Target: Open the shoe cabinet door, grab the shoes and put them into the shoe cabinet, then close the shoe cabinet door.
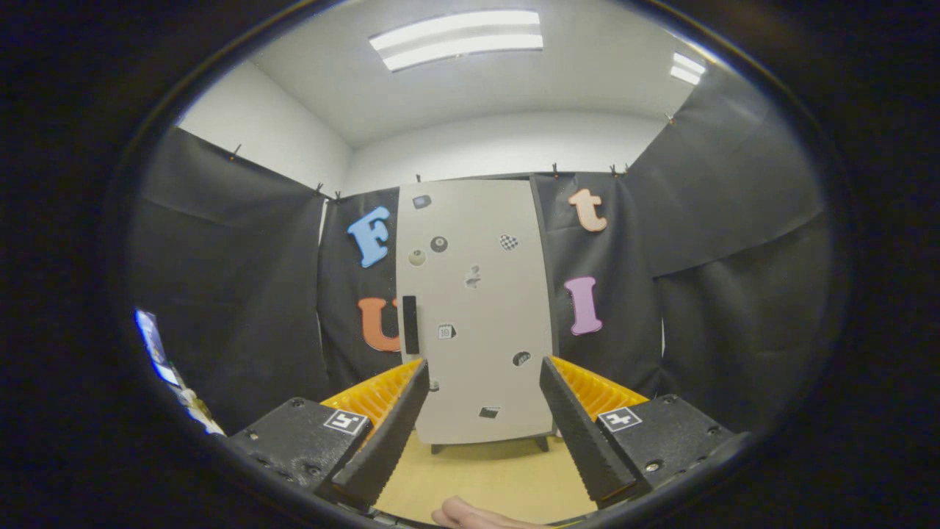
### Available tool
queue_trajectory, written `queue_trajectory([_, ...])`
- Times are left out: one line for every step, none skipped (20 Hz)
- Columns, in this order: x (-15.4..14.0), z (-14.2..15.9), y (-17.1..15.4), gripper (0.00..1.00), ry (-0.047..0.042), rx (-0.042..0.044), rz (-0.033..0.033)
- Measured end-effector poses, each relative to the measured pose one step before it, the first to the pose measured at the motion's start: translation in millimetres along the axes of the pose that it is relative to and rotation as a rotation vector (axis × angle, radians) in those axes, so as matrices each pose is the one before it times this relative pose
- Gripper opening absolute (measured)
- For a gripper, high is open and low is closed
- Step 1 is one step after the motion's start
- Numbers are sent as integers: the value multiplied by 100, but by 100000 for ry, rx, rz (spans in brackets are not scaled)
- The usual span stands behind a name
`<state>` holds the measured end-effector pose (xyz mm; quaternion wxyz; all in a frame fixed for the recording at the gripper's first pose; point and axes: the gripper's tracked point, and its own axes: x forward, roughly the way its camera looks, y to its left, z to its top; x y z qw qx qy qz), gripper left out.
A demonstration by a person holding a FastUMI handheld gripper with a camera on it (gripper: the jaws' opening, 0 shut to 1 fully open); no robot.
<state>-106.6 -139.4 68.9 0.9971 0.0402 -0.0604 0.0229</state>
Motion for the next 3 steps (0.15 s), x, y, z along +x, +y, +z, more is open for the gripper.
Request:
queue_trajectory([-24,-117,-20,99,135,-53,-51])
queue_trajectory([117,-46,-79,99,162,108,-11])
queue_trajectory([-34,-39,78,99,229,47,74])
